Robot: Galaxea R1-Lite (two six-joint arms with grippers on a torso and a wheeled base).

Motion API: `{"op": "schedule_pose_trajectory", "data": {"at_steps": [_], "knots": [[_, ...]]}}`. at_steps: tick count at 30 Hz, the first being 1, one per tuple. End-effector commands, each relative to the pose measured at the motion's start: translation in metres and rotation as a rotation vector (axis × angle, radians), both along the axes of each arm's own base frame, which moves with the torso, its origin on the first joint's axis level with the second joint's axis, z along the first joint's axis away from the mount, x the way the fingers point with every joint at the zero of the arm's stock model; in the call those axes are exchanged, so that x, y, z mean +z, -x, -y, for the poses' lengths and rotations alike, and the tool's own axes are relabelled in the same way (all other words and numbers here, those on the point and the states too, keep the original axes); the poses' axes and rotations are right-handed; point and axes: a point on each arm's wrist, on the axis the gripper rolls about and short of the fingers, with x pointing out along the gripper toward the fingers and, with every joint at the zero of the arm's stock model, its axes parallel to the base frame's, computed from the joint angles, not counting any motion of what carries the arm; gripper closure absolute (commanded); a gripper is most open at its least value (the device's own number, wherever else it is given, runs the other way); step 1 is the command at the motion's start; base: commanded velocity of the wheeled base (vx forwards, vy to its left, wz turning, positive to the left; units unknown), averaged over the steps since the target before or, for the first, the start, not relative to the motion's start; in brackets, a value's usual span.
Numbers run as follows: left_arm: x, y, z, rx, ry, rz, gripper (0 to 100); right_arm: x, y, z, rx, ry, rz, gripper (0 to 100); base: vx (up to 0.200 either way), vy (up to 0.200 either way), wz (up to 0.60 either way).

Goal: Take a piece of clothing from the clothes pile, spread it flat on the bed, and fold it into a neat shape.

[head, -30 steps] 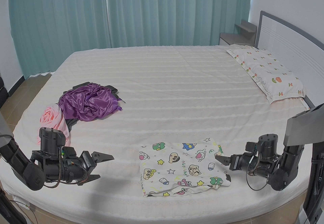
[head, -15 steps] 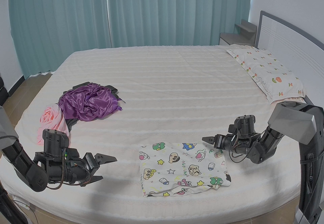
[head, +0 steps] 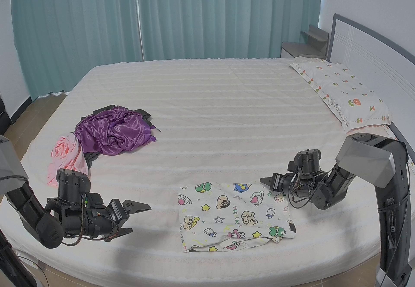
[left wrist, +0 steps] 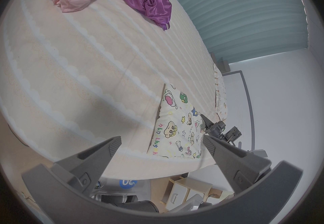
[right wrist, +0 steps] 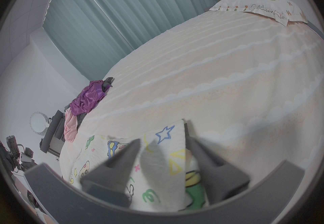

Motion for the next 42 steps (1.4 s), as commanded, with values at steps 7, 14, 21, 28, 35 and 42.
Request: {"op": "schedule_pose_trajectory", "data": {"at_steps": [7, 14, 21, 28, 35, 42], "knots": [[-0.002, 0.000, 0.000, 0.000, -0.001, -0.008, 0, 0.010, -0.007, 0.015, -0.073, 0.009, 0.041, 100, 0.000, 0.000, 0.00], [-0.002, 0.001, 0.000, -0.001, -0.003, -0.011, 0, 0.013, -0.009, 0.021, -0.109, -0.017, 0.035, 100, 0.000, 0.000, 0.00], [-0.004, 0.001, 0.000, -0.001, -0.006, -0.016, 0, 0.011, -0.008, 0.021, -0.115, -0.022, 0.021, 0, 0.000, 0.000, 0.00], [-0.005, 0.001, 0.000, -0.001, -0.006, -0.018, 0, 0.021, 0.003, 0.031, -0.146, -0.012, 0.011, 0, 0.000, 0.000, 0.00], [-0.005, 0.001, 0.000, -0.005, -0.005, -0.021, 0, 0.040, 0.065, 0.045, -0.141, 0.020, -0.080, 0, 0.000, 0.000, 0.00], [-0.006, 0.002, 0.004, -0.021, -0.007, -0.024, 0, 0.038, 0.130, 0.042, -0.070, 0.049, -0.210, 0, 0.000, 0.000, 0.00]]}}
